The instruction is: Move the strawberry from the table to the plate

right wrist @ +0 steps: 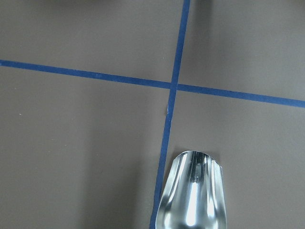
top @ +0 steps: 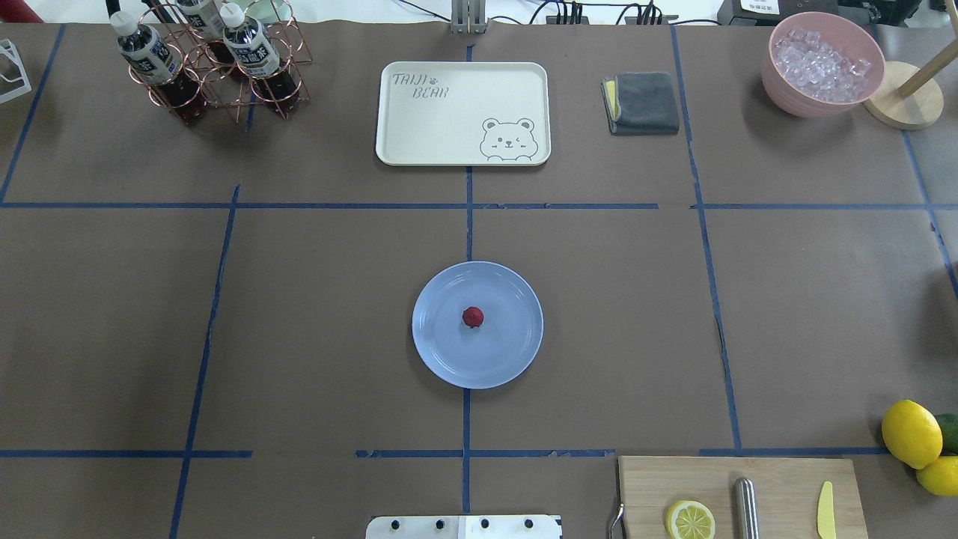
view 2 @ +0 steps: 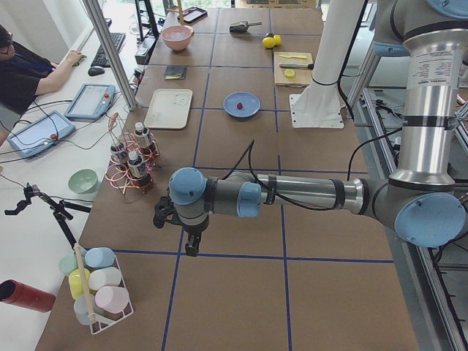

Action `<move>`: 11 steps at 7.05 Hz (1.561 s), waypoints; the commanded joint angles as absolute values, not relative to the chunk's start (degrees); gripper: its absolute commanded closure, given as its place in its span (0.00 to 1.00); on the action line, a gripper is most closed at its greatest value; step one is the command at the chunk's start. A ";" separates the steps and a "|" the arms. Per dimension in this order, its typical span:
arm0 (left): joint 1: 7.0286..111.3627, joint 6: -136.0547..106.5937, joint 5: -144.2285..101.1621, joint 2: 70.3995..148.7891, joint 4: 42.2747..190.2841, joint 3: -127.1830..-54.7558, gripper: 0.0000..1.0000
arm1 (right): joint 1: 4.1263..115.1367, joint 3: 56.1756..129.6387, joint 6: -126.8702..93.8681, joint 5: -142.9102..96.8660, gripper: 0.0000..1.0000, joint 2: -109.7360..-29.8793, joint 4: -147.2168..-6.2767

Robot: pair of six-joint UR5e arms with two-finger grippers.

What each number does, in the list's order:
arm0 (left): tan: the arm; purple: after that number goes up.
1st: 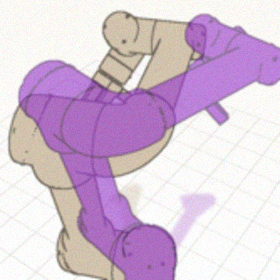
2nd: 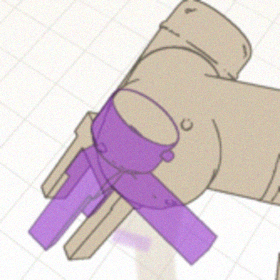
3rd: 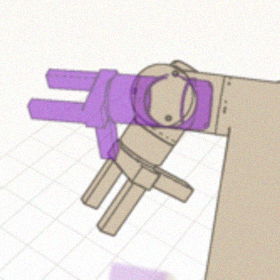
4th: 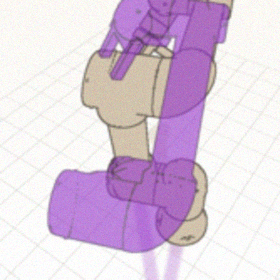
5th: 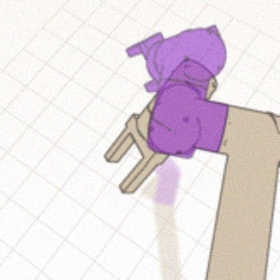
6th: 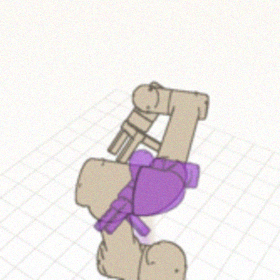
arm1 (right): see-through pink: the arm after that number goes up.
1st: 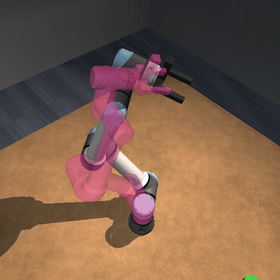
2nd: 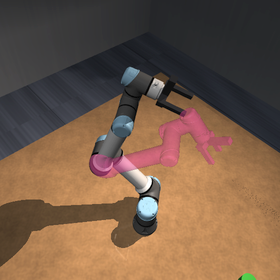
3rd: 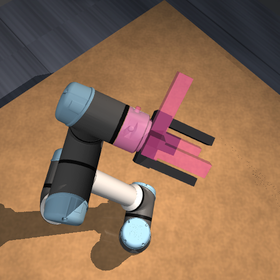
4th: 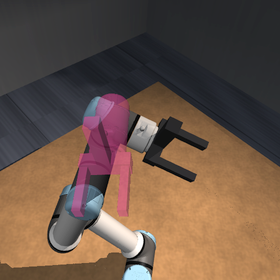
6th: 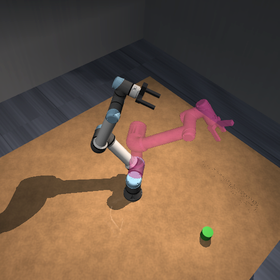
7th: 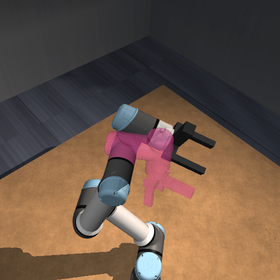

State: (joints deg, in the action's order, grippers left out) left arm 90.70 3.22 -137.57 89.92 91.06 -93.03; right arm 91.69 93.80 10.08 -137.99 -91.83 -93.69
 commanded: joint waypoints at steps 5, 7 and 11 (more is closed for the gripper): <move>90.70 -3.08 -137.55 89.82 91.23 -92.64 0.00 | 92.46 93.87 9.93 -137.99 0.00 -91.76 -93.69; 90.70 -3.16 -137.55 89.91 91.23 -92.72 0.00 | 92.46 93.87 9.93 -137.99 0.00 -91.76 -93.69; 90.70 -2.29 -137.20 89.30 92.54 -93.08 0.00 | 92.46 94.22 8.71 -137.99 0.00 -91.76 -93.60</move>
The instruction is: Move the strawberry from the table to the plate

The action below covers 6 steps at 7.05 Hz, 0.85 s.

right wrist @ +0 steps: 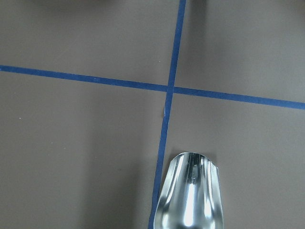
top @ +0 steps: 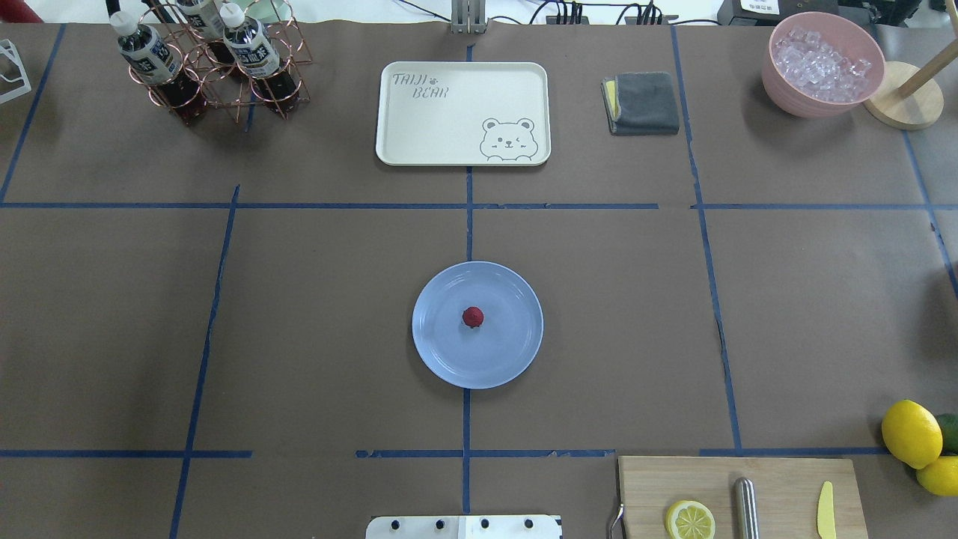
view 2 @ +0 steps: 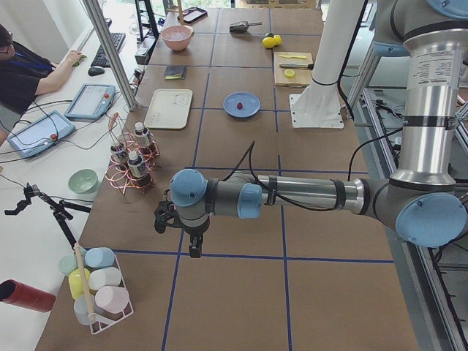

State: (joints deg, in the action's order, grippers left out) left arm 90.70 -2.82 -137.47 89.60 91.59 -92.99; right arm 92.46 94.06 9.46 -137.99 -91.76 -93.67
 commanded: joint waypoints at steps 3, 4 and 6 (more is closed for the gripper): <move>90.70 -0.17 -134.74 89.12 93.78 -92.90 0.00 | 92.46 94.31 3.19 -137.90 0.00 -91.76 -93.60; 90.70 -0.18 -134.82 89.12 93.78 -92.81 0.00 | 92.46 94.39 0.21 -137.81 0.00 -91.67 -93.34; 90.70 -0.18 -134.82 89.12 93.78 -92.90 0.00 | 92.46 94.31 -0.35 -137.81 0.00 -91.67 -93.34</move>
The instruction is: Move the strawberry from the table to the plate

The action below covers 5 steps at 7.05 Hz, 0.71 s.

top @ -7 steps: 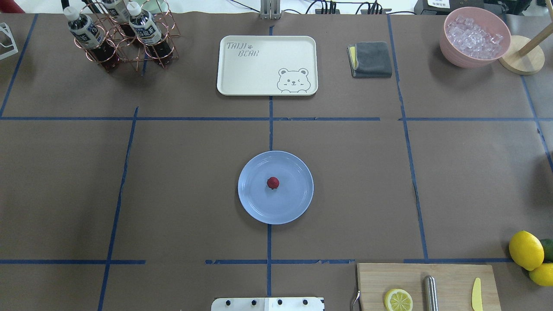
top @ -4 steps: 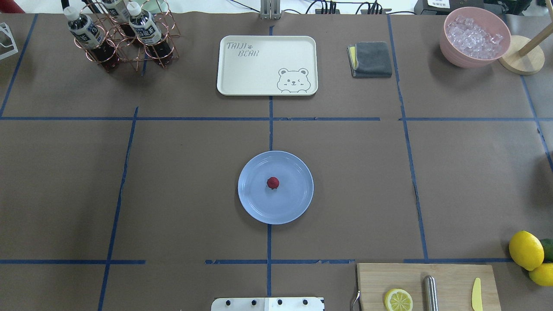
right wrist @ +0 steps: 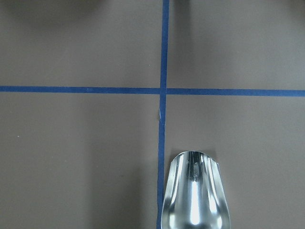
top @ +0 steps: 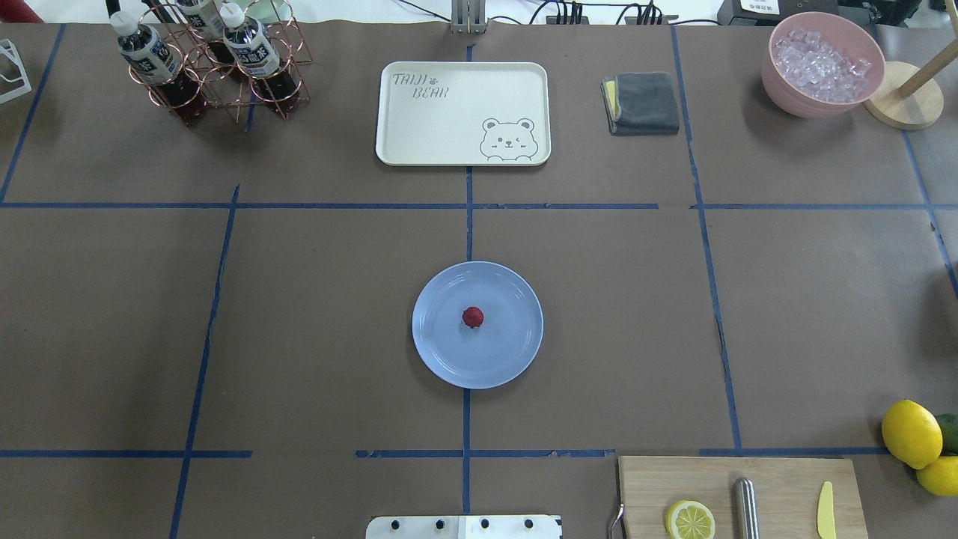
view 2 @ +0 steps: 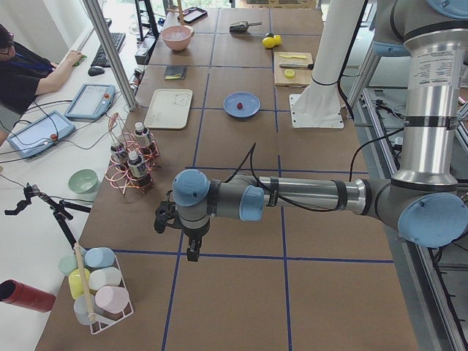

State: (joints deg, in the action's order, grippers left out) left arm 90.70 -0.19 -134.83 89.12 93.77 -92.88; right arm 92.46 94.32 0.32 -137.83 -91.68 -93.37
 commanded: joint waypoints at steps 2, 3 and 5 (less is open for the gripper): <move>90.70 -0.18 -134.91 89.21 93.78 -92.81 0.00 | 92.46 94.31 -0.44 -137.81 0.00 -91.50 -93.34; 90.70 -0.26 -134.91 89.21 93.78 -92.73 0.00 | 92.46 94.31 -0.44 -137.81 0.00 -91.41 -93.34; 90.70 -0.26 -134.91 89.30 93.87 -92.73 0.00 | 92.46 94.31 -0.44 -137.81 0.00 -91.23 -93.34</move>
